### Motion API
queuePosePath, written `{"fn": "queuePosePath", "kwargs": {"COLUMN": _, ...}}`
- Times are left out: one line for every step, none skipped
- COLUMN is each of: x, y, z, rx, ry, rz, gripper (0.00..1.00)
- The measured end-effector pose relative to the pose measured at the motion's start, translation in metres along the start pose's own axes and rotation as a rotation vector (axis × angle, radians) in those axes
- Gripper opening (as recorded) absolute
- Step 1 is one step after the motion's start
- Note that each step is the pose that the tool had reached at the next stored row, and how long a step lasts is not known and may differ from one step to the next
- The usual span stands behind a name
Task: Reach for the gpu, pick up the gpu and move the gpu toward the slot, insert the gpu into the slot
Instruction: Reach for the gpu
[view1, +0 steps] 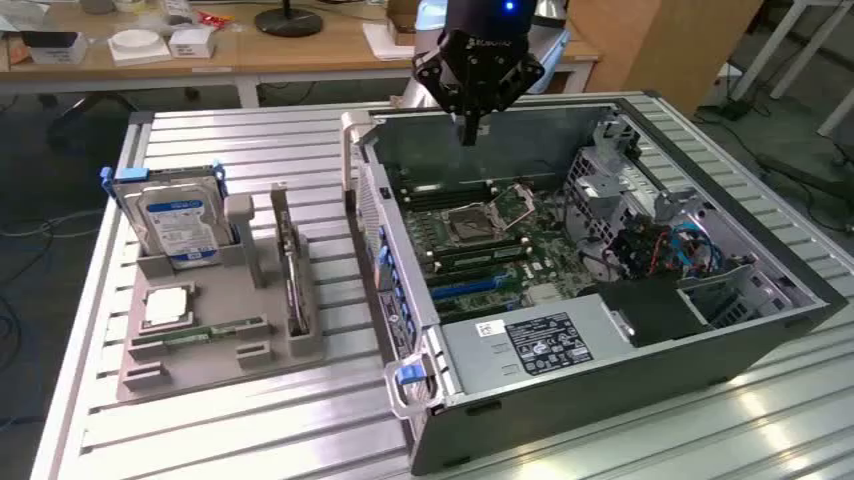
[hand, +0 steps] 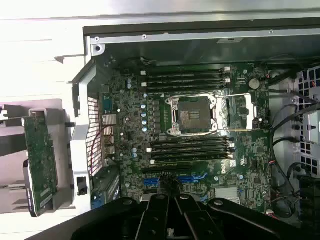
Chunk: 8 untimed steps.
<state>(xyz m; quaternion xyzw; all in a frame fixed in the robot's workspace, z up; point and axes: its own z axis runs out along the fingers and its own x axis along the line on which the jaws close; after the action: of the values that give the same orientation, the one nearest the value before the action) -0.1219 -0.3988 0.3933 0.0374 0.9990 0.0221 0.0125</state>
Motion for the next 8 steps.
{"fn": "queuePosePath", "kwargs": {"x": 0.0, "y": 0.0, "z": 0.0, "rx": 0.0, "ry": 0.0, "rz": 0.0, "gripper": 0.1}}
{"fn": "queuePosePath", "kwargs": {"x": 0.0, "y": 0.0, "z": 0.0, "rx": 0.0, "ry": 0.0, "rz": 0.0, "gripper": 0.1}}
{"fn": "queuePosePath", "kwargs": {"x": 0.0, "y": 0.0, "z": 0.0, "rx": 0.0, "ry": 0.0, "rz": 0.0, "gripper": 0.1}}
{"fn": "queuePosePath", "kwargs": {"x": 0.0, "y": 0.0, "z": 0.0, "rx": 0.0, "ry": 0.0, "rz": 0.0, "gripper": 0.1}}
{"fn": "queuePosePath", "kwargs": {"x": 0.0, "y": 0.0, "z": 0.0, "rx": 0.0, "ry": 0.0, "rz": 0.0, "gripper": 0.1}}
{"fn": "queuePosePath", "kwargs": {"x": 0.0, "y": 0.0, "z": 0.0, "rx": 0.0, "ry": 0.0, "rz": 0.0, "gripper": 0.1}}
{"fn": "queuePosePath", "kwargs": {"x": 0.0, "y": 0.0, "z": 0.0, "rx": -0.0001, "ry": 0.0, "rz": 0.0, "gripper": 0.1}}
{"fn": "queuePosePath", "kwargs": {"x": 0.0004, "y": 0.0, "z": 0.0001, "rx": -0.0002, "ry": -0.0001, "rz": 0.0, "gripper": 0.1}}
